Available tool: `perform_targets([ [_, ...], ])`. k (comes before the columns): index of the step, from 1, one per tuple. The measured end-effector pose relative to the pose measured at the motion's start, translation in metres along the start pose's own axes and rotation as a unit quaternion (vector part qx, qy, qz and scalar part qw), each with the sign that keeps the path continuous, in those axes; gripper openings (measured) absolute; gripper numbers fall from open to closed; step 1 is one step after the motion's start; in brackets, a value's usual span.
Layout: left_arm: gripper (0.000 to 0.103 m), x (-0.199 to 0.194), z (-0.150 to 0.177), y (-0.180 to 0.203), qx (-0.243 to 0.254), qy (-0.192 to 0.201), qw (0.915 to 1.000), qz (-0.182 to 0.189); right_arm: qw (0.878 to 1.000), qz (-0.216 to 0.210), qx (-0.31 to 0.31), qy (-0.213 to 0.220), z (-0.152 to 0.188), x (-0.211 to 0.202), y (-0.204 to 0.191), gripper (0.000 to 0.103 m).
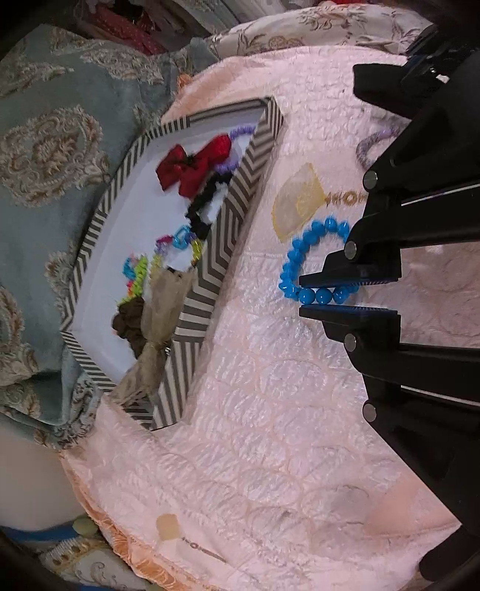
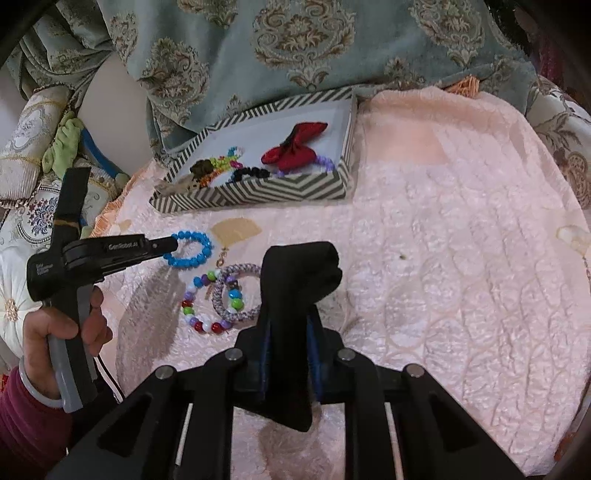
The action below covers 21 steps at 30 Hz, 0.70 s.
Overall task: Organize jewelry
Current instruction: 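Lower the blue bracelet into the box with left gripper while right drops the black clip there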
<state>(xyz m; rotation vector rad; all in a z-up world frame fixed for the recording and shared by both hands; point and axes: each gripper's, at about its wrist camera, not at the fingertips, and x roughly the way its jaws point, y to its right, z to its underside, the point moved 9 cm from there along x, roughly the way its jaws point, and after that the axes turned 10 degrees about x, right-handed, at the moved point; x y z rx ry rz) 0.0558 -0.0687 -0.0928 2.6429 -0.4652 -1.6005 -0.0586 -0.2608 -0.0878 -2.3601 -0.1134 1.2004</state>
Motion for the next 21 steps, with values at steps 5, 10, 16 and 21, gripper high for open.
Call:
perform_targets([
  [5,0.0,-0.029,-0.01,0.003,0.008,0.025,0.9996,0.01,1.0,-0.012,0.002,0.008,-0.006,-0.008,-0.008,0.017],
  [10,0.0,-0.049,-0.02,0.0,0.015,0.041,0.9991,0.006,1.0,-0.024,-0.003,0.011,-0.012,-0.011,-0.019,0.017],
  [16,0.0,-0.063,-0.036,-0.001,0.035,0.055,0.9978,-0.012,0.999,-0.028,-0.022,0.013,-0.03,-0.005,-0.036,0.017],
  [21,0.0,-0.07,-0.058,-0.002,0.053,0.067,0.9959,-0.029,0.999,-0.028,-0.034,0.011,-0.05,0.007,-0.045,0.017],
])
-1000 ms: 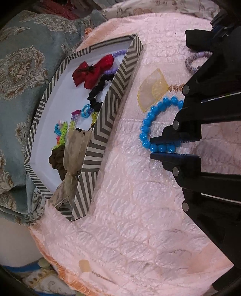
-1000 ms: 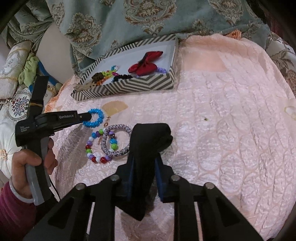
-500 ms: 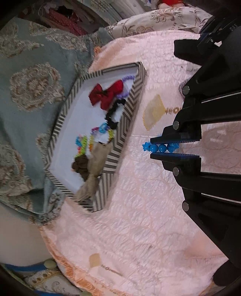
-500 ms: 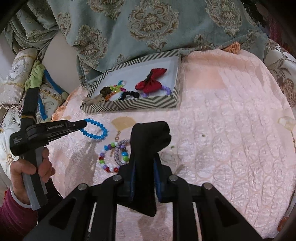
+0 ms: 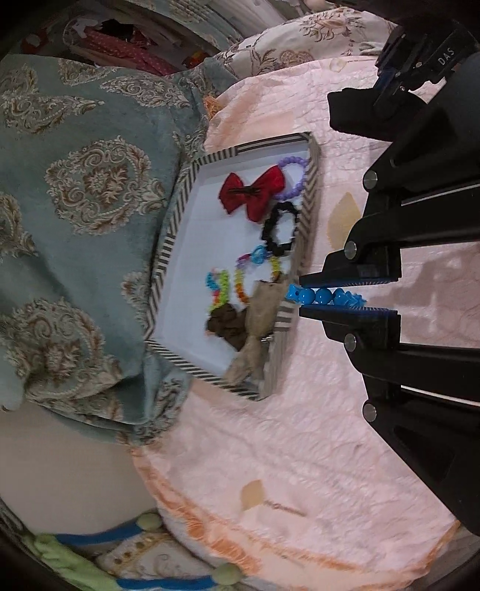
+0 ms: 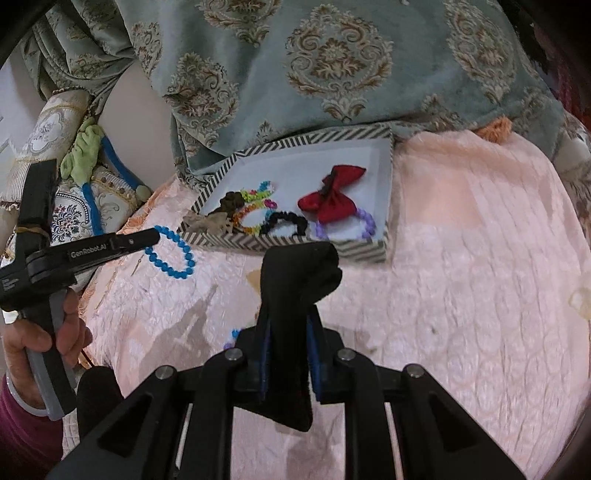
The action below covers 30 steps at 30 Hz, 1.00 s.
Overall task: Organize jewelry
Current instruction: 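Lower the blue bracelet into the box with left gripper while right drops the black clip there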
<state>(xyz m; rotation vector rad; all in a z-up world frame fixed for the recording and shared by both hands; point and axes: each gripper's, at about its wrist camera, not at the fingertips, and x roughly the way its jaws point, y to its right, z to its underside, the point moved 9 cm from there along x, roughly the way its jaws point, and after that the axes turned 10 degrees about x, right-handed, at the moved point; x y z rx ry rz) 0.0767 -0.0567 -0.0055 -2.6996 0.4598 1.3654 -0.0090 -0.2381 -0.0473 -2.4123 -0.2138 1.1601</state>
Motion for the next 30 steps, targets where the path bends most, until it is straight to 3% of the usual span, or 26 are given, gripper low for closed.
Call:
perform_targets([
  [12,0.0,0.04,-0.07,-0.01,0.037,0.005,0.9987,-0.033,1.0,-0.003,-0.006,-0.005,-0.071,0.054,-0.009,0.017],
  [22,0.0,0.108,-0.133,-0.016,0.036,0.007,0.999,-0.026,1.0,-0.004,0.009,-0.03,-0.128,0.132,-0.013,0.017],
  [30,0.0,0.17,-0.12,-0.06,0.002,-0.033,0.9973,-0.065,0.999,0.015,0.013,-0.048,-0.16,0.2,-0.007,0.017],
])
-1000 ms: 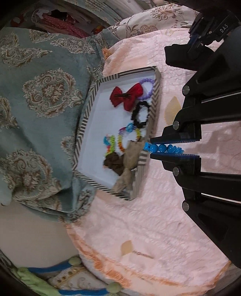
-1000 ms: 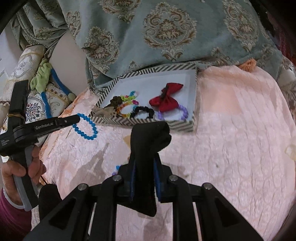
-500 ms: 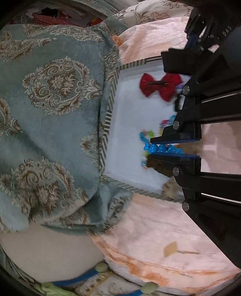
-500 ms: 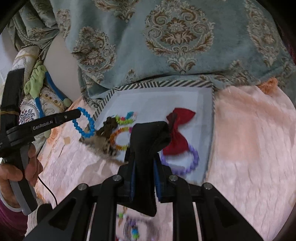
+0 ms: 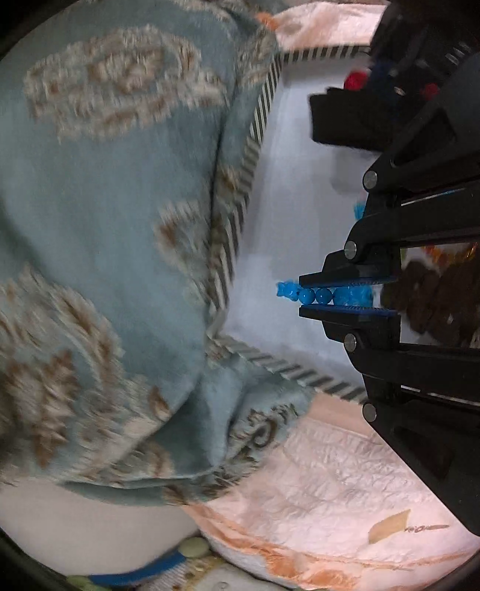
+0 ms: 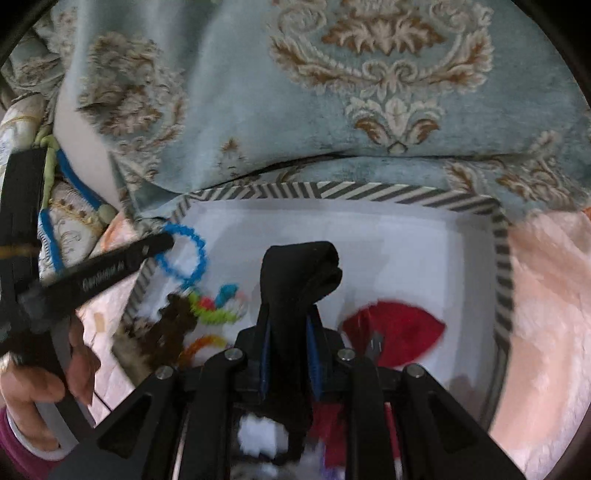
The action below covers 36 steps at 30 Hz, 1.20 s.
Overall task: Organize jewelry
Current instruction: 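Lower the blue bracelet into the box with left gripper while right drops the black clip there, then open both grippers and withdraw them toward the last two bracelets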
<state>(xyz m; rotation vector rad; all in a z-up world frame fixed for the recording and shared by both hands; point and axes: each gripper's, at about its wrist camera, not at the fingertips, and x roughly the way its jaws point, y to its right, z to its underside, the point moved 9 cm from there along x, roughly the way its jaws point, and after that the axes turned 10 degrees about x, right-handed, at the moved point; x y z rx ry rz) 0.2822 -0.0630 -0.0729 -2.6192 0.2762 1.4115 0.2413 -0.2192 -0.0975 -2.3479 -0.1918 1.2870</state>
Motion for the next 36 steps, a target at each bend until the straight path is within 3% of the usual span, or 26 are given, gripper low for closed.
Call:
perform_targets([
  [2,0.0,0.004,0.007,-0.009,-0.01,-0.007,0.9999,-0.006,1.0,0.006,-0.001,-0.004,-0.004,0.013,0.001,0.018],
  [6,0.0,0.005,0.019,-0.017,-0.017,-0.02,0.9996,-0.01,1.0,0.01,0.009,-0.009,-0.004,0.025,0.006,0.028],
  [8,0.007,0.001,0.024,-0.017,-0.02,-0.022,0.9996,0.0,1.0,0.01,0.016,-0.009,-0.001,0.018,0.009,0.042],
  [9,0.011,-0.003,0.026,-0.017,-0.023,-0.019,0.9995,0.005,1.0,0.007,0.017,-0.008,0.0,0.013,0.009,0.044],
  [24,0.012,-0.1,0.088,0.009,0.007,0.01,0.9997,0.022,0.999,0.006,-0.009,0.043,0.077,-0.108,-0.008,0.047],
  [36,0.012,-0.176,0.14,0.011,0.017,0.054,0.9984,0.007,0.997,0.017,-0.009,0.075,0.141,-0.179,-0.025,0.054],
])
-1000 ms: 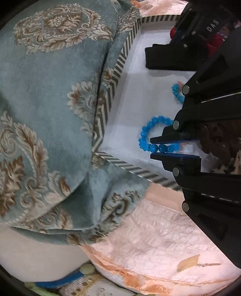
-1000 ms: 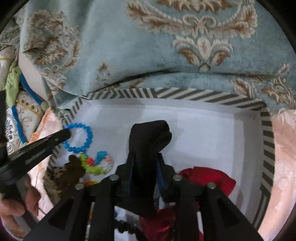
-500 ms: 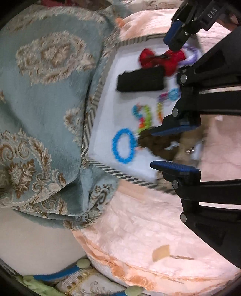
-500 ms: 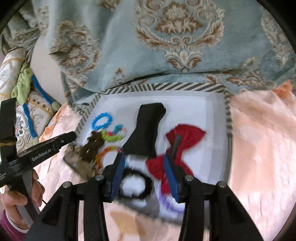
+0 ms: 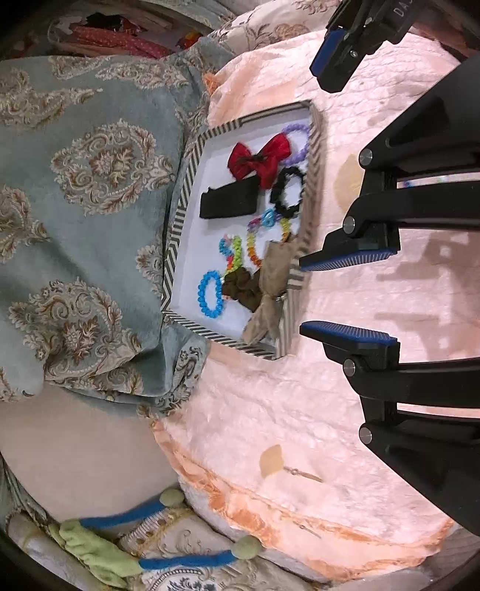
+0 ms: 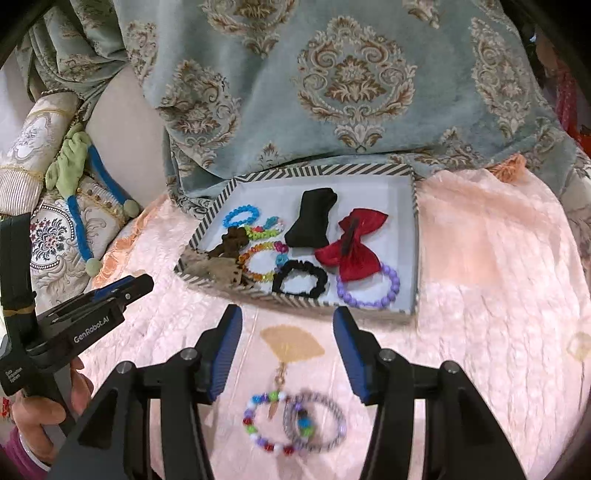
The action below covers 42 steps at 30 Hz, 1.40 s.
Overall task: Organize jewelry
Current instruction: 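Open both grippers and withdraw them toward the last two bracelets, then grasp the multicolour bead bracelet with left gripper while right grasps grey braided bracelet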
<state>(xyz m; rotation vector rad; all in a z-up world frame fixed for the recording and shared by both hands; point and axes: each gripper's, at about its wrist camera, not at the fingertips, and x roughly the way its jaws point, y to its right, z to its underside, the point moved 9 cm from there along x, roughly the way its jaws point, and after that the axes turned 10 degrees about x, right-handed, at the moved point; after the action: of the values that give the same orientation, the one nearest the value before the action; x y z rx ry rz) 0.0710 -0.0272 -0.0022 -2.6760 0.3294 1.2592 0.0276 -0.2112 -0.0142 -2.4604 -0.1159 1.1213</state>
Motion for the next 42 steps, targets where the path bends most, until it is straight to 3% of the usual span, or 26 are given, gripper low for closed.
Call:
perform_targets([
  [11,0.012,-0.033,0.025,0.023,0.011,0.009,0.9999,0.008,0.999,0.005,-0.021,0.026,0.023,-0.052,-0.008,0.06],
  [25,0.012,-0.05,0.033,0.046,0.023,0.018,0.9995,0.012,0.999,0.012,-0.024,0.026,0.037,-0.069,0.005,0.06],
  [37,0.012,-0.03,0.055,0.059,0.014,-0.024,0.9981,0.056,0.999,0.03,-0.021,-0.009,0.057,-0.04,0.036,0.059],
  [42,0.012,-0.011,0.073,0.069,0.008,-0.057,0.9952,0.08,0.997,0.05,-0.022,-0.057,0.078,0.001,0.056,0.043],
])
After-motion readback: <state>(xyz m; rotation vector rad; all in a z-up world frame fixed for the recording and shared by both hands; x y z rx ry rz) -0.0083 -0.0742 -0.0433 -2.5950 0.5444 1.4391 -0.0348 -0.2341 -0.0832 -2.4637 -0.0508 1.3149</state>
